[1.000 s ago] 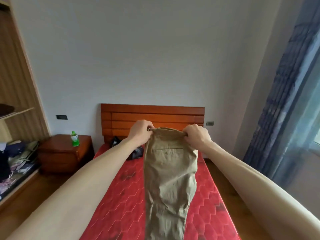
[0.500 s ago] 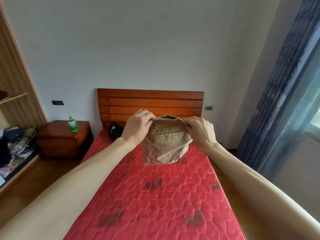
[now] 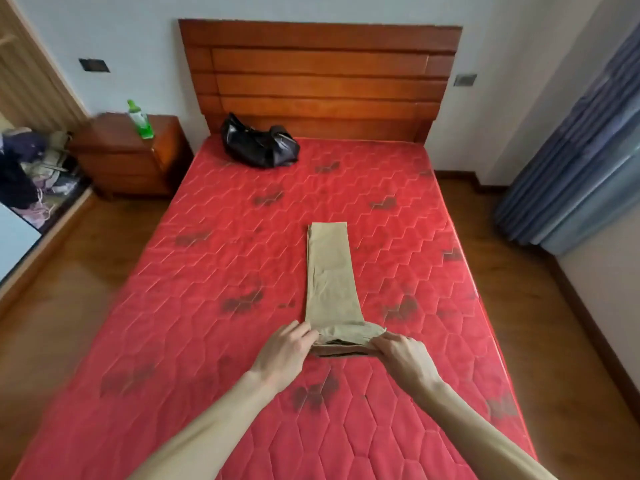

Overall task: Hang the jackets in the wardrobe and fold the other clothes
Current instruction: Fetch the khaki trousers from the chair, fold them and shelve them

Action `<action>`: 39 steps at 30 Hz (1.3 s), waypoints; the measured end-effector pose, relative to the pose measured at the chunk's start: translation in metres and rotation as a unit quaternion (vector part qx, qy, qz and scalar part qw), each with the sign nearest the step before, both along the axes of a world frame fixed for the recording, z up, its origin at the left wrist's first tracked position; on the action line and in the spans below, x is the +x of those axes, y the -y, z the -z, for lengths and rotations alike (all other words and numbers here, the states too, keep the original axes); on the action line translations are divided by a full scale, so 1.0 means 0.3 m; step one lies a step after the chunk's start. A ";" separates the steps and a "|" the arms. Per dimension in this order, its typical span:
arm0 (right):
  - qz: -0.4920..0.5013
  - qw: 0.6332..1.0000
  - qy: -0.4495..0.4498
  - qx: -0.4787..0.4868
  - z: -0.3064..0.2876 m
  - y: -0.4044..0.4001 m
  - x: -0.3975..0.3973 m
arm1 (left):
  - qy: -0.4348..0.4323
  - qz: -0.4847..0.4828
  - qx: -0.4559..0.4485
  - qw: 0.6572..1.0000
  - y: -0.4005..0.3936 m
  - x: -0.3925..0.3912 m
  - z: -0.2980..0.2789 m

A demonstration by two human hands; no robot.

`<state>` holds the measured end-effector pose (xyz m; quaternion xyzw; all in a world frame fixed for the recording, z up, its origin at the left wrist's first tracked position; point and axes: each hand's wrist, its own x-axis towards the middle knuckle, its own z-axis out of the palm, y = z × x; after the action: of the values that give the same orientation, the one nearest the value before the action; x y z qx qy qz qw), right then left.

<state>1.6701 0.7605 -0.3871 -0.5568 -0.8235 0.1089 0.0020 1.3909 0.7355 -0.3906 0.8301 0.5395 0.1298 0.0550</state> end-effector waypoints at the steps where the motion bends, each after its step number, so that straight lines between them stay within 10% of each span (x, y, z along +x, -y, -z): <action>1: -0.006 1.000 0.015 -0.027 0.076 0.041 0.007 | -0.007 0.001 -0.027 1.000 0.047 0.009 0.072; 21: -0.133 0.939 0.111 -0.298 1.024 0.670 0.132 | -0.132 0.155 -0.332 0.921 0.682 0.194 0.987; 28: -0.028 0.993 -0.087 -0.069 1.152 0.666 0.060 | -0.055 0.079 -0.268 0.958 0.759 0.213 1.123; 39: -0.002 0.997 -0.039 -0.065 1.451 0.538 -0.023 | -0.086 0.012 -0.223 0.971 0.538 0.251 1.382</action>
<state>1.6632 0.5992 -0.8223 -0.5495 -0.8149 0.1843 -0.0022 1.4663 0.5740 -0.8050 0.8111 0.5478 -0.0667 0.1939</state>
